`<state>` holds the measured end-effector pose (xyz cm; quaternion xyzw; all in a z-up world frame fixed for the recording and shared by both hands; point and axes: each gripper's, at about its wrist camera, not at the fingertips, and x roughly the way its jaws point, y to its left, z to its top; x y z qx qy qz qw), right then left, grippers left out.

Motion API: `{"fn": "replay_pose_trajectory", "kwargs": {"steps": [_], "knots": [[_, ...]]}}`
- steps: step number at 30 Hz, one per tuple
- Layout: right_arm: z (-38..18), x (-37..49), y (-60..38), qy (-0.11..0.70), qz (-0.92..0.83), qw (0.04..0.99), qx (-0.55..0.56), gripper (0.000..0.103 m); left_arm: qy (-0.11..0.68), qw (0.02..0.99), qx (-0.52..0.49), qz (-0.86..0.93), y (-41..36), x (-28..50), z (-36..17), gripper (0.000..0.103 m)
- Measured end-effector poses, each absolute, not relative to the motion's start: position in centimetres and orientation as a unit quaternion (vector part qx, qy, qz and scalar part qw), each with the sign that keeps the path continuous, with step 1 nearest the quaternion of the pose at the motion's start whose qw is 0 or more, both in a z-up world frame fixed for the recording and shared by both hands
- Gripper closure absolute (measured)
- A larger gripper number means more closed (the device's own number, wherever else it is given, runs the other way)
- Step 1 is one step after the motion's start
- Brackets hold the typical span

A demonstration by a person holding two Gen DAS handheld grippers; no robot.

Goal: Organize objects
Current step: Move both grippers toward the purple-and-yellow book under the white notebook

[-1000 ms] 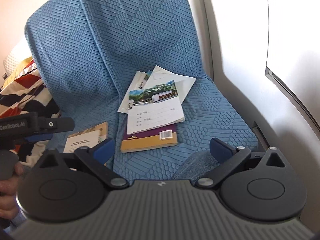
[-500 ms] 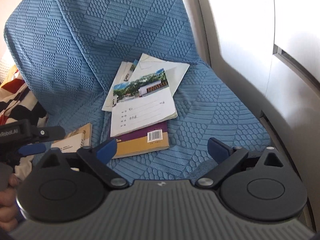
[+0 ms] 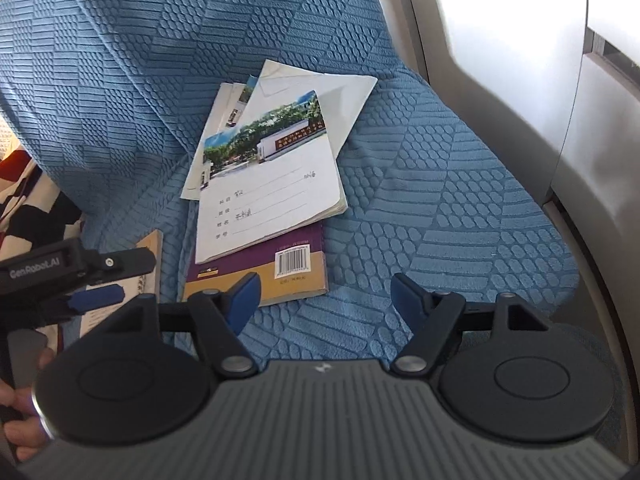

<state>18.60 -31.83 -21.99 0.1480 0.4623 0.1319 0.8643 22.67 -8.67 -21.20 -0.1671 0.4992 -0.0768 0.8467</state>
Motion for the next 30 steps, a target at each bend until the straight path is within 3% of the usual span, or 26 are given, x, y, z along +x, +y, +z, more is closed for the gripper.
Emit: {"fn": "replay_pose_trajectory", "kwargs": {"steps": [3,6,11,13,30], "knots": [[-22.5,19.6,-31.6,0.472,0.127,0.86,0.145,0.045,0.508,0.837,-0.183,-0.086,-8.7,23.5,-22.4,0.039],[-23.2,20.6,-31.2,0.48,0.136,0.854,0.147,0.051,0.52,0.83,-0.184,-0.079,-8.5,24.1,-23.6,0.047],[-24.6,22.1,-30.6,0.501,0.147,0.838,0.16,0.061,0.54,0.819,-0.177,-0.078,-8.6,24.5,-25.4,0.053],[-25.1,22.5,-30.3,0.508,0.148,0.833,0.163,0.071,0.548,0.817,-0.164,-0.077,-8.9,24.5,-25.9,0.055],[-27.4,23.9,-31.0,0.541,0.156,0.793,0.234,0.073,0.548,0.813,-0.181,-0.077,-8.6,24.4,-26.7,0.059]]}}
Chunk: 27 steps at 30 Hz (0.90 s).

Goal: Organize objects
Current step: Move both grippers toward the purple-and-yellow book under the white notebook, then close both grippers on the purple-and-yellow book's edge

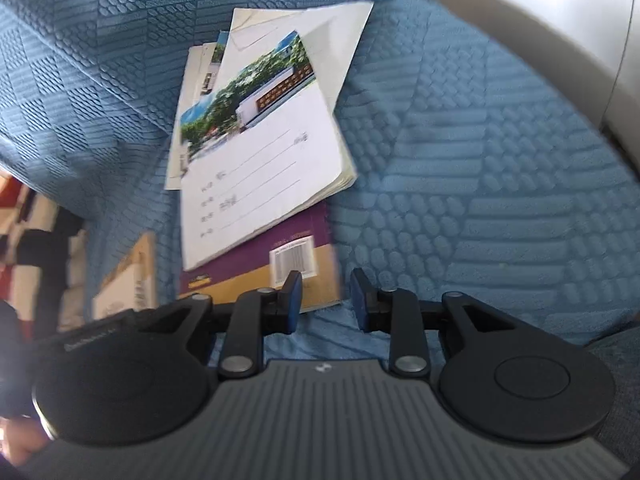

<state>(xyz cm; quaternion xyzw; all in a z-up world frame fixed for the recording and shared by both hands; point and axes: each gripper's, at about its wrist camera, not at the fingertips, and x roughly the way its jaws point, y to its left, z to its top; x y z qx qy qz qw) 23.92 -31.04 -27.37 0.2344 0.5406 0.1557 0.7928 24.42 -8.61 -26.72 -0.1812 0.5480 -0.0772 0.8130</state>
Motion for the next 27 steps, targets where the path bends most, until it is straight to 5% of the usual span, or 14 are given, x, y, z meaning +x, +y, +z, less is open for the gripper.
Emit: {"fn": "replay_pose_trajectory", "kwargs": {"steps": [8,9,12,15,22,27], "knots": [[-27.7,24.1,-32.5,0.548,0.179,0.758,0.304,0.072,0.546,0.812,-0.192,-0.079,-8.1,24.5,-26.2,0.061],[-27.5,23.9,-32.6,0.539,0.198,0.755,0.317,0.093,0.552,0.804,-0.202,-0.089,-8.1,24.4,-26.3,0.063],[-27.4,23.2,-32.6,0.514,0.28,0.71,0.392,0.094,0.56,0.789,-0.221,-0.118,-8.0,24.2,-26.8,0.066],[-27.4,22.6,-32.0,0.528,0.214,0.741,0.354,0.093,0.565,0.786,-0.223,-0.114,-7.5,23.9,-27.3,0.073],[-27.3,22.4,-33.7,0.505,0.15,0.758,0.383,0.089,0.561,0.787,-0.232,-0.11,-6.5,23.5,-27.3,0.073],[-27.2,22.5,-33.2,0.507,0.127,0.78,0.344,0.071,0.553,0.787,-0.251,-0.109,-6.1,23.5,-27.5,0.073]]}}
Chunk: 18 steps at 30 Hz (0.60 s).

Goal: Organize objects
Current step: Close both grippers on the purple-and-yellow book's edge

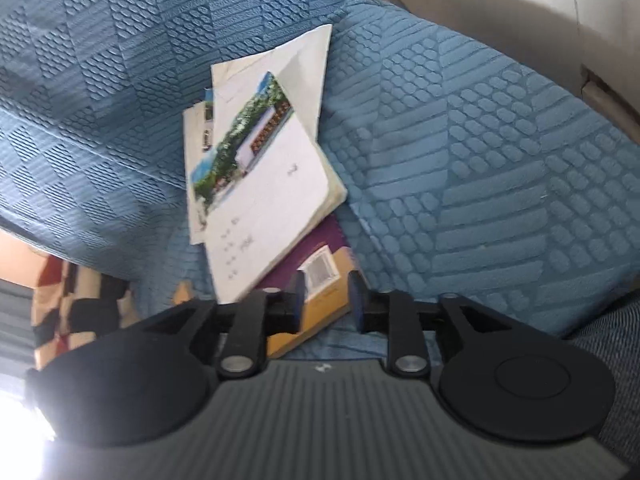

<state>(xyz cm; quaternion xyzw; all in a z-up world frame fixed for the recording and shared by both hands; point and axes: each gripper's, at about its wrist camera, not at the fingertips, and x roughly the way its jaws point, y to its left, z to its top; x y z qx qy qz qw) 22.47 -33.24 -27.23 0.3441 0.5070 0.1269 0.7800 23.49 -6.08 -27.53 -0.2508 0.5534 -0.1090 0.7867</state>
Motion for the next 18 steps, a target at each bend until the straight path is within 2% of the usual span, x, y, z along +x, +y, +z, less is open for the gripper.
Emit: {"fn": "replay_pose_trajectory", "kwargs": {"steps": [1,2,3,9,13,16,18], "knots": [[-27.2,22.3,-33.2,0.506,0.123,0.784,0.336,0.062,0.552,0.786,-0.256,-0.109,-6.0,23.5,-27.6,0.073],[-27.4,22.3,-33.1,0.512,0.117,0.785,0.328,0.059,0.551,0.785,-0.262,-0.109,-5.9,23.5,-27.7,0.073],[-27.6,22.2,-33.3,0.517,0.109,0.784,0.325,0.062,0.55,0.784,-0.267,-0.11,-5.8,23.5,-27.7,0.073],[-28.3,22.1,-34.2,0.512,0.119,0.769,0.364,0.061,0.542,0.776,-0.303,-0.108,-5.6,23.7,-28.1,0.07],[-28.6,22.5,-34.6,0.509,0.127,0.753,0.397,0.048,0.54,0.775,-0.311,-0.103,-5.7,23.7,-28.2,0.069],[-28.6,22.4,-34.8,0.505,0.137,0.745,0.413,0.042,0.541,0.773,-0.316,-0.101,-5.7,23.6,-28.2,0.069],[-28.9,22.4,-35.4,0.502,0.138,0.734,0.436,0.042,0.54,0.769,-0.328,-0.101,-5.4,23.5,-28.2,0.069]]}}
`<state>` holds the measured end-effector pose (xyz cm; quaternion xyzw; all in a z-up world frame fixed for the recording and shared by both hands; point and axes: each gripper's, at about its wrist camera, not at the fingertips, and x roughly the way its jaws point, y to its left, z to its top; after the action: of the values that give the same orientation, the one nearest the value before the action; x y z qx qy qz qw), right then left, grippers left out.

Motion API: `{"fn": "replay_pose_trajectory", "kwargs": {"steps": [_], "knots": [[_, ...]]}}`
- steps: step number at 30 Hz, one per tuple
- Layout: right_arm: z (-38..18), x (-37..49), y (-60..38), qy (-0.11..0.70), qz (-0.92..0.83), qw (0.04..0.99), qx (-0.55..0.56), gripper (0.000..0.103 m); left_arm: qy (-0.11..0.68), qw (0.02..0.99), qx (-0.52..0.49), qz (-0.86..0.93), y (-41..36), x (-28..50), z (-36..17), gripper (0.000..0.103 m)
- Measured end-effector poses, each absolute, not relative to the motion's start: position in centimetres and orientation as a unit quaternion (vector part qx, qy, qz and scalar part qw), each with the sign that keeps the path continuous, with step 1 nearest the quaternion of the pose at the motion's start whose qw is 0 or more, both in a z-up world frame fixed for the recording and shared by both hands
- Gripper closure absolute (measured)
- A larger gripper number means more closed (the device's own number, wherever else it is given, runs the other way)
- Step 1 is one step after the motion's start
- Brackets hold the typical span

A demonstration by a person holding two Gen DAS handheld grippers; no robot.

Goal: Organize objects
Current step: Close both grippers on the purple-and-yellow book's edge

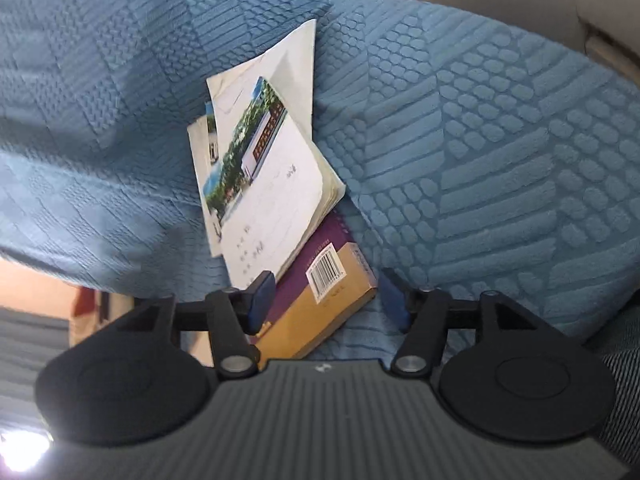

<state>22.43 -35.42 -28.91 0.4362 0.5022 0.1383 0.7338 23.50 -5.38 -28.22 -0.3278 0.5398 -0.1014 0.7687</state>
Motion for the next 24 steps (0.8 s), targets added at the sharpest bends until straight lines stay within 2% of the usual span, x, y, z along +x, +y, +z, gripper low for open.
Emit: {"fn": "replay_pose_trajectory", "kwargs": {"steps": [12,18,22,23,24], "knots": [[-27.8,22.1,-36.9,0.461,0.193,0.703,0.506,0.041,0.54,0.728,-0.412,-0.09,-2.5,22.4,-29.3,0.068],[-27.3,22.7,-35.7,0.476,0.204,0.692,0.502,0.041,0.536,0.716,-0.436,-0.099,-0.6,20.6,-28.2,0.055],[-26.6,23.0,-34.9,0.481,0.217,0.684,0.503,0.042,0.525,0.674,-0.506,-0.12,-0.8,19.8,-28.4,0.034],[-26.5,23.0,-34.7,0.481,0.22,0.682,0.506,0.045,0.525,0.662,-0.52,-0.126,-1.4,19.9,-28.8,0.032],[-26.3,23.0,-34.5,0.47,0.232,0.677,0.517,0.057,0.528,0.652,-0.529,-0.128,-2.0,20.2,-29.3,0.032]]}}
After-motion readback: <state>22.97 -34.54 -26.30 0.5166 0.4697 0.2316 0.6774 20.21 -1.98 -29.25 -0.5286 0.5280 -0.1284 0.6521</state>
